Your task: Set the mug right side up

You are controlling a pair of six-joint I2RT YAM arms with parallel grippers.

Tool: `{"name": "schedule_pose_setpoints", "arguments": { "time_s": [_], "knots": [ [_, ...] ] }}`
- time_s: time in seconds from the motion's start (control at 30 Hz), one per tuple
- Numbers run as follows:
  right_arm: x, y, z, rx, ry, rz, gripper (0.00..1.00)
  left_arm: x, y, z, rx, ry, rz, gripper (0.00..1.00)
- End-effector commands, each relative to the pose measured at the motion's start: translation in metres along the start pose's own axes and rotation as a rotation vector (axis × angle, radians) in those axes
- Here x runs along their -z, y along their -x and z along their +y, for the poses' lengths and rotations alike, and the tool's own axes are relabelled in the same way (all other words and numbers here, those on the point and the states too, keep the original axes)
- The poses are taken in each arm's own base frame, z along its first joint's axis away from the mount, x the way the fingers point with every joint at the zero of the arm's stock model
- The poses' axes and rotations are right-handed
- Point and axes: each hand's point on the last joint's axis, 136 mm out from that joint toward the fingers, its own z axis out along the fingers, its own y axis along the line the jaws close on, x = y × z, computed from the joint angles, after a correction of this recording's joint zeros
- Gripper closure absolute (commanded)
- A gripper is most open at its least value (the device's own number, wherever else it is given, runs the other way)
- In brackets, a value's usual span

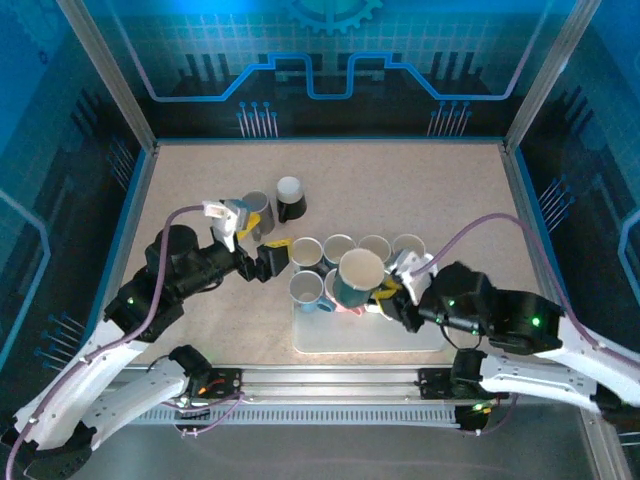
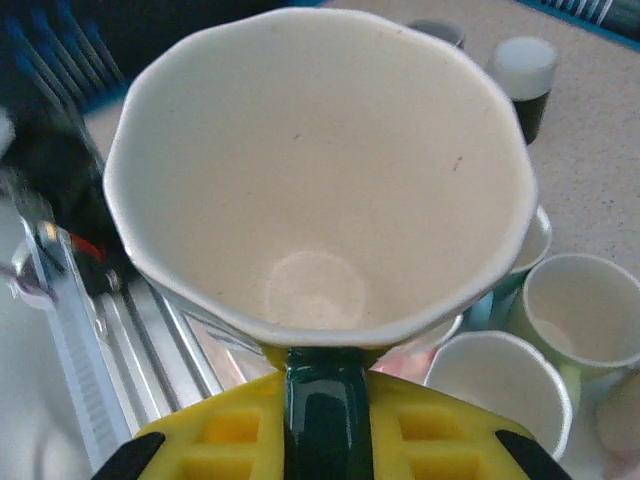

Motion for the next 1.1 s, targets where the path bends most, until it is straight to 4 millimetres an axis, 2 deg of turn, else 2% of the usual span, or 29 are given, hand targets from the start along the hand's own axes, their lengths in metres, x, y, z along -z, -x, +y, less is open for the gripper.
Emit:
{"name": "schedule_pose_setpoints", "arguments": {
  "time_s": [0.0,0.17,0.33,0.43,0.63,0.87,1.07],
  "knots": [
    [0.011,0.017,-0.025,0.18,-0.254,-0.093,1.0,0.001,-0.026,0.021,0.086,0.101,0.079,0.01],
    [0.013,0.003,-0.018,0.211,-0.345,-0.091,1.0,0.007,-0.032,0.038,0.101,0.182,0.075,0.01],
    [0.022,-0.018,-0.031,0.103,-0.423,-0.115,1.0,0.01,-0.035,0.041,0.085,0.187,0.054,0.01],
    [0.022,-0.026,-0.033,0.135,-0.496,-0.108,1.0,0.011,-0.039,0.044,0.078,0.197,0.047,0.01],
    [0.051,-0.03,-0.065,0.029,-0.707,-0.162,1.0,0.012,-0.046,0.045,0.069,0.194,0.054,0.01],
    [0.057,-0.061,-0.093,-0.208,-0.691,-0.185,1.0,0.015,-0.046,0.045,0.063,0.196,0.048,0.01],
    [0.045,-0.096,-0.103,-0.284,-0.686,-0.112,1.0,0.014,-0.05,0.045,0.069,0.192,0.057,0.01]
  ]
}}
